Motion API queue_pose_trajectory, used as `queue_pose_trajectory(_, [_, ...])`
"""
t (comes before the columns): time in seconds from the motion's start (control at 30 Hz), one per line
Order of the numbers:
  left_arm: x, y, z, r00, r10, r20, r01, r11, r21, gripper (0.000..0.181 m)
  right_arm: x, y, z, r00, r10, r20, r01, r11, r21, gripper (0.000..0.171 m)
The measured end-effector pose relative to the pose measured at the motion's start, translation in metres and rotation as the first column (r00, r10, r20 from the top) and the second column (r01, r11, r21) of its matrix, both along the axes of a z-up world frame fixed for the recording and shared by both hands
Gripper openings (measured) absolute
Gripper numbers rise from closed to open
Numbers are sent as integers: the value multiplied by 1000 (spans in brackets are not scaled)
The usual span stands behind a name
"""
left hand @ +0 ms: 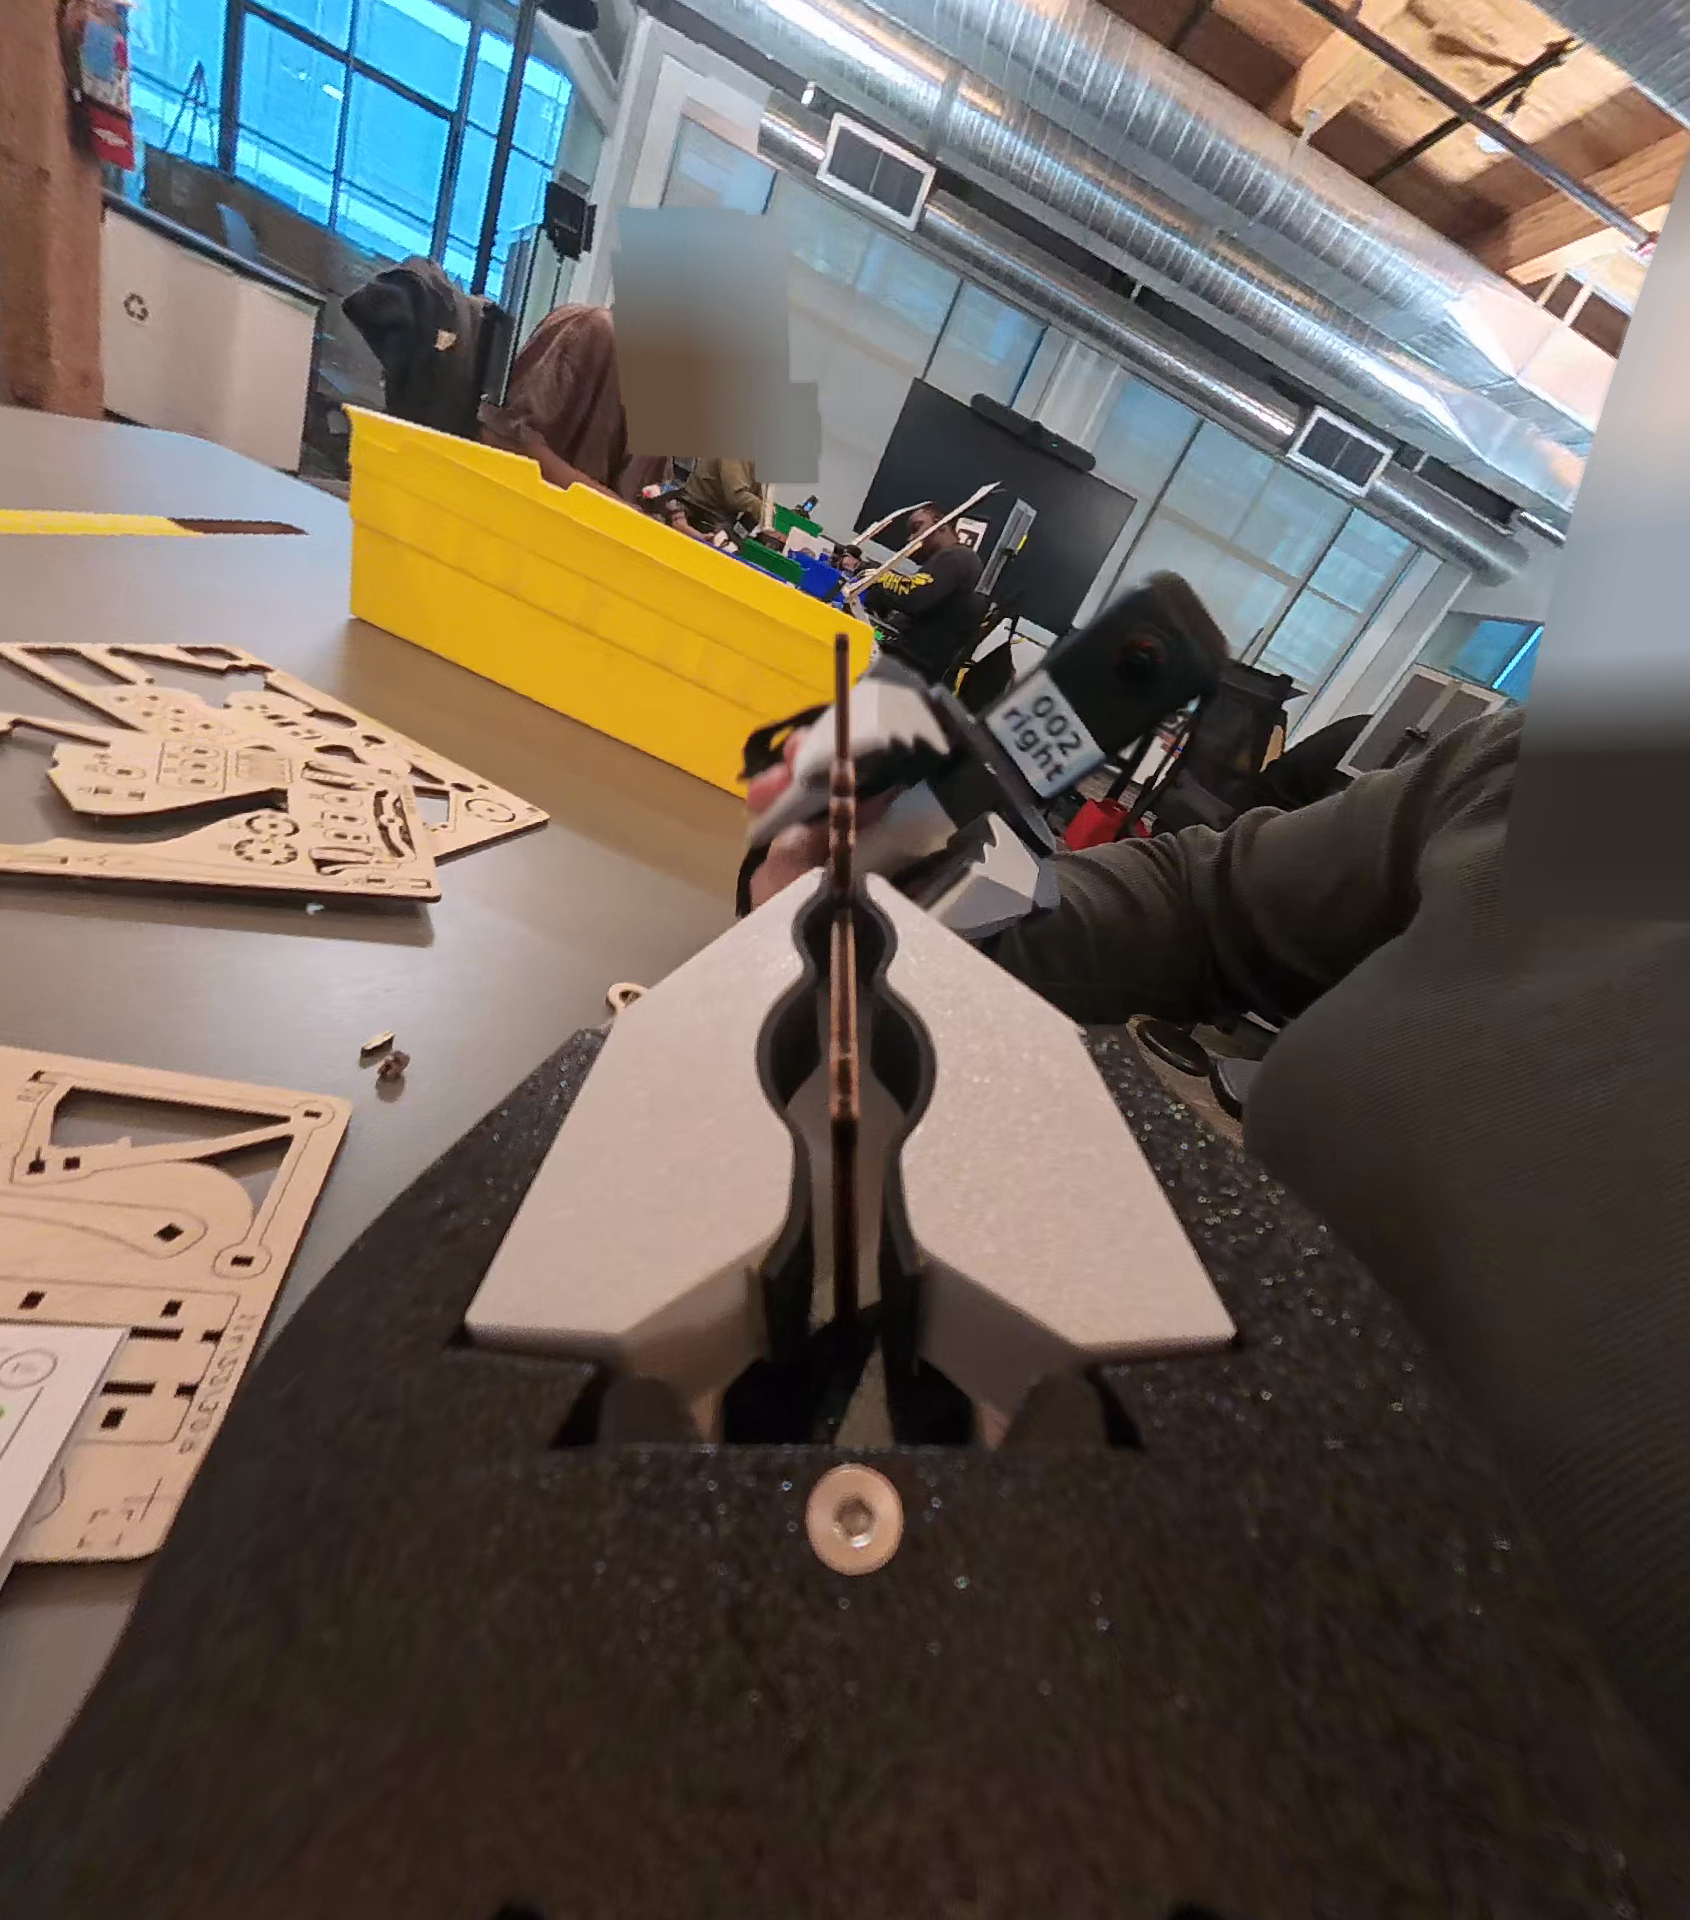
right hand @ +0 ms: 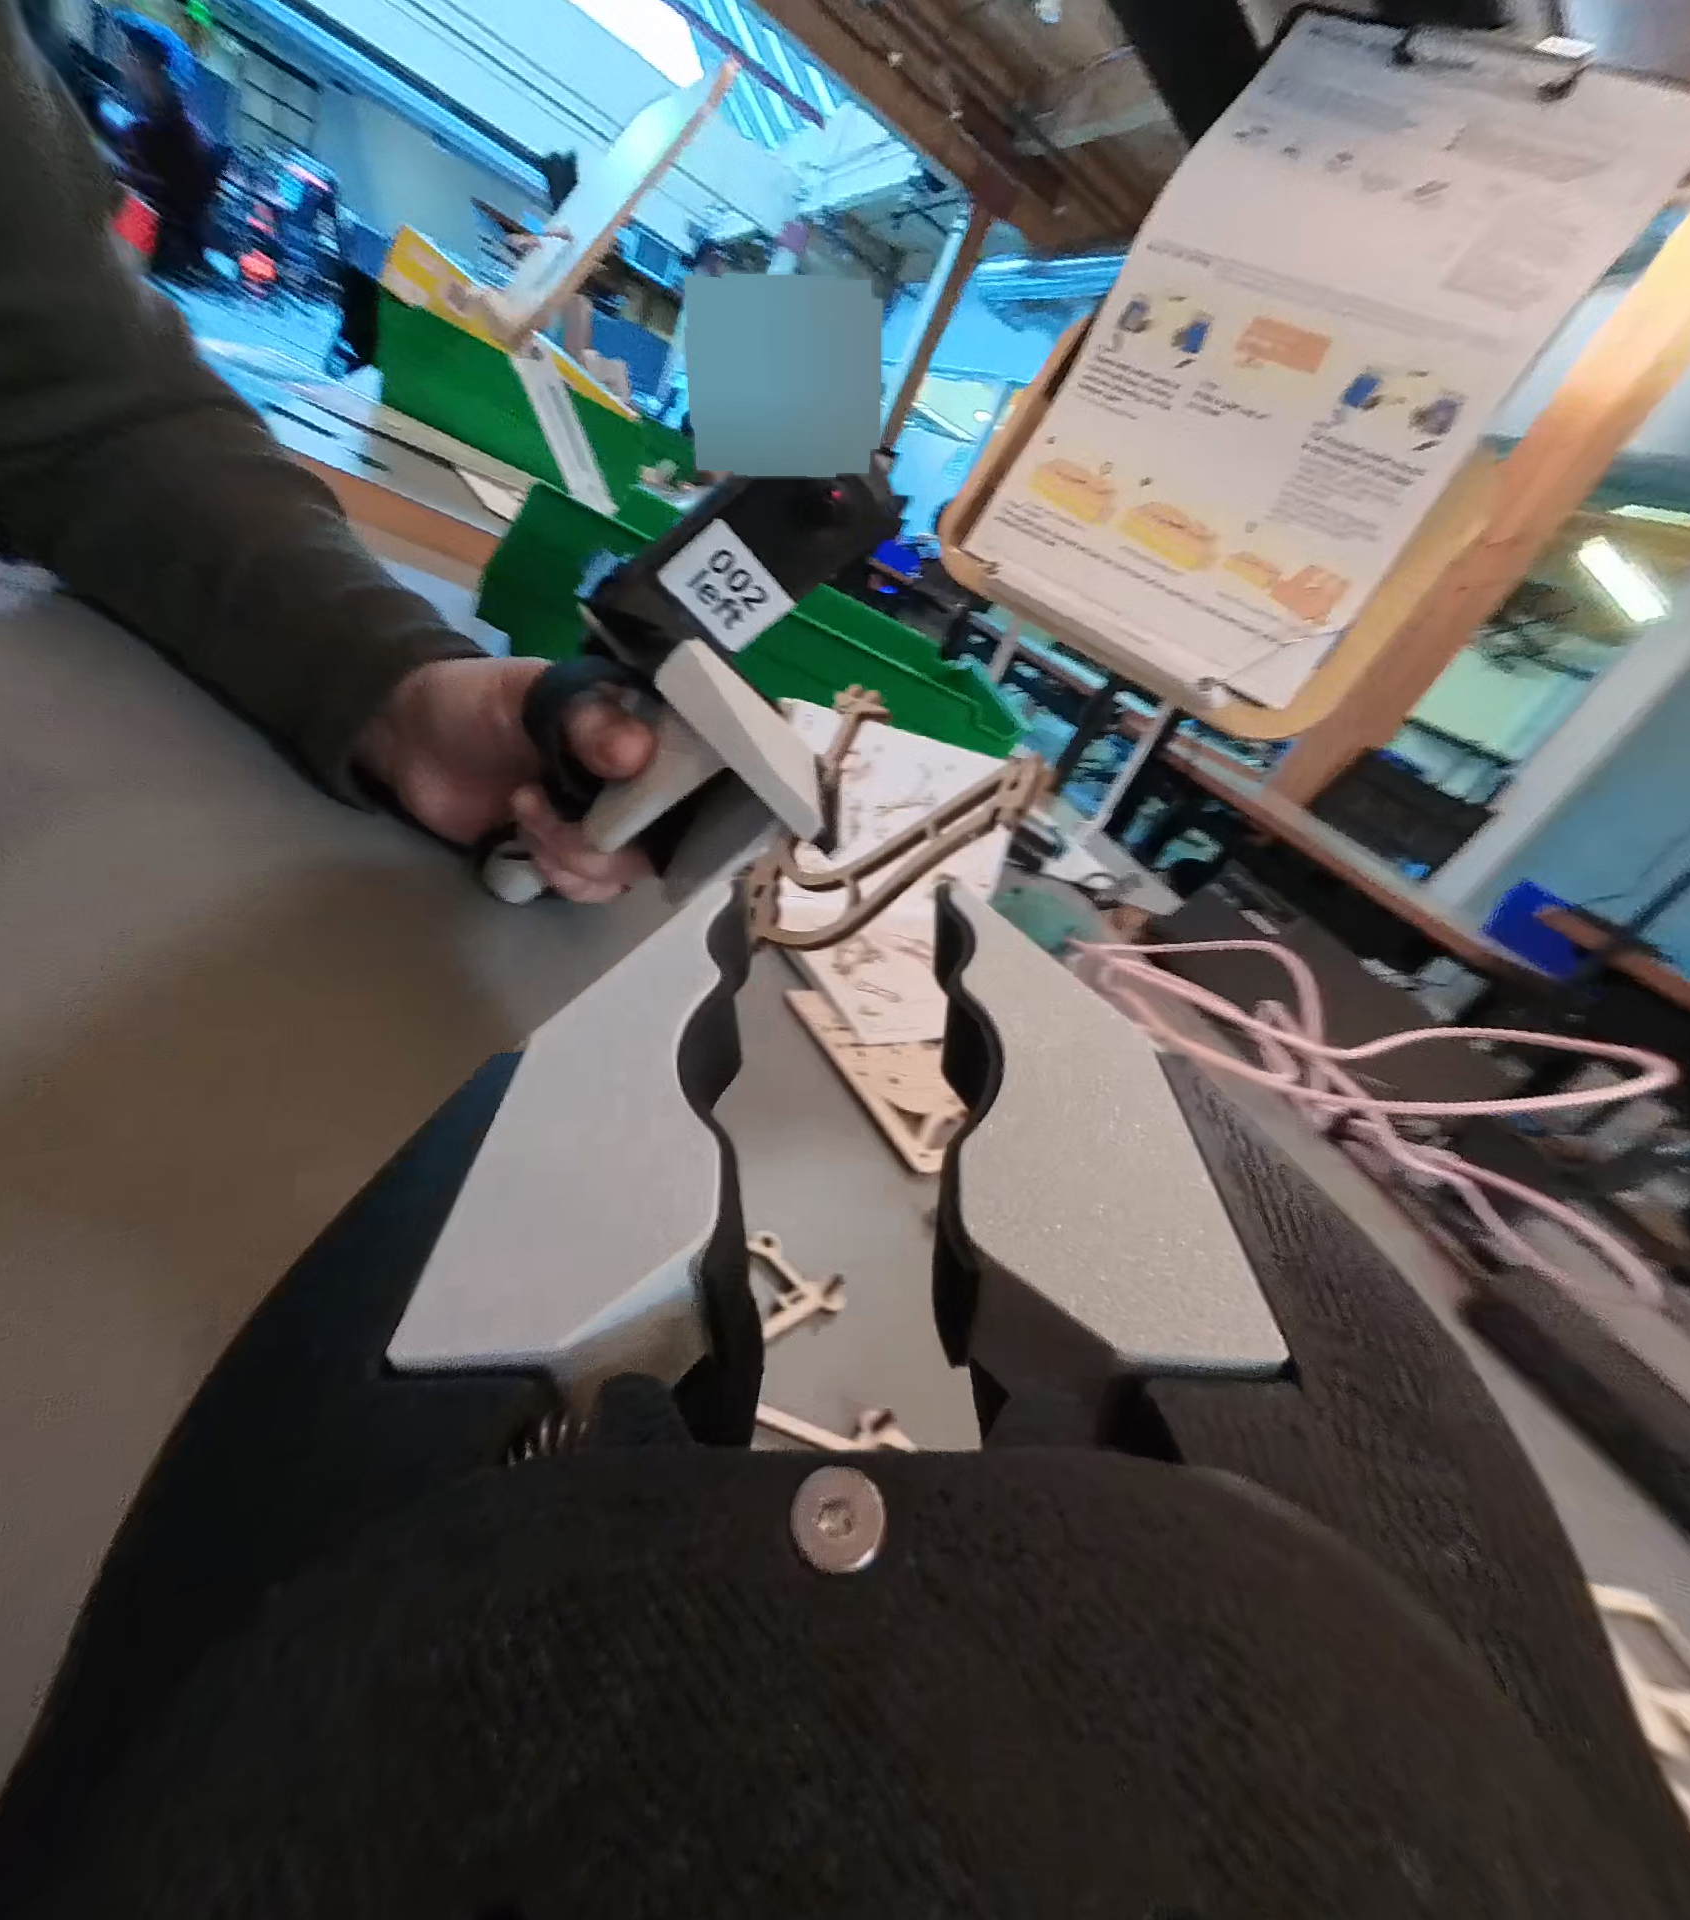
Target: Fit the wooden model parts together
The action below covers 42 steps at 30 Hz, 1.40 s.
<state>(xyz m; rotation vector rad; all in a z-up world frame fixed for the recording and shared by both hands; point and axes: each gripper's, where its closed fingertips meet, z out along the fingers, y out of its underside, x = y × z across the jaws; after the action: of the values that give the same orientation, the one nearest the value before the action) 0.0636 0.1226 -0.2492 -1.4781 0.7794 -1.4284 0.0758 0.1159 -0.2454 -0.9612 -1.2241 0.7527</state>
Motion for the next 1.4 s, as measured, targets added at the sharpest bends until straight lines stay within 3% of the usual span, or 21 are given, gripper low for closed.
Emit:
queue_pose_trajectory(0.23, [5, -16, 2, 997, -72, -21, 74, 994, 77, 0, -2, -7, 4, 997, 67, -43, -73, 983, -168, 16])
queue_pose_trajectory(0.37, [3, -16, 6, 999, -33, -9, 34, 990, 137, 6, -2, -8, 2, 996, 79, -29, -85, 952, -293, 3])
queue_pose_trajectory(0.5, [-7, -4, 16, 993, 113, 32, -118, 968, 220, 49, 7, -6, 12, 996, 72, -43, -82, 938, -336, 1])
queue_pose_trajectory(0.63, [0, -2, 9, 980, 190, -53, -162, 928, 337, 82, 10, -8, 7, 993, 53, 107, -28, 975, -220, 1])
queue_pose_trajectory(0.7, [7, -5, 3, 967, 231, -110, -164, 889, 428, 97, 12, -20, 7, 981, 116, 157, -82, 975, -208, 1])
queue_pose_trajectory(0.87, [24, -25, -15, 930, 265, -253, -50, 776, 629, 107, 21, -47, 16, 944, 324, 57, -286, 893, -349, 2])
queue_pose_trajectory(0.97, [29, -30, -17, 918, 296, -266, -43, 738, 674, 119, 28, -45, 21, 938, 346, 28, -307, 863, -400, 2])
queue_pose_trajectory(1.13, [33, -32, -19, 926, 257, -278, -27, 778, 628, 123, 38, -38, 25, 958, 260, 123, -206, 919, -337, 1])
queue_pose_trajectory(1.4, [33, -37, -13, 949, 197, -244, -21, 816, 577, 120, 38, -25, 25, 980, 169, 102, -124, 929, -350, 0])
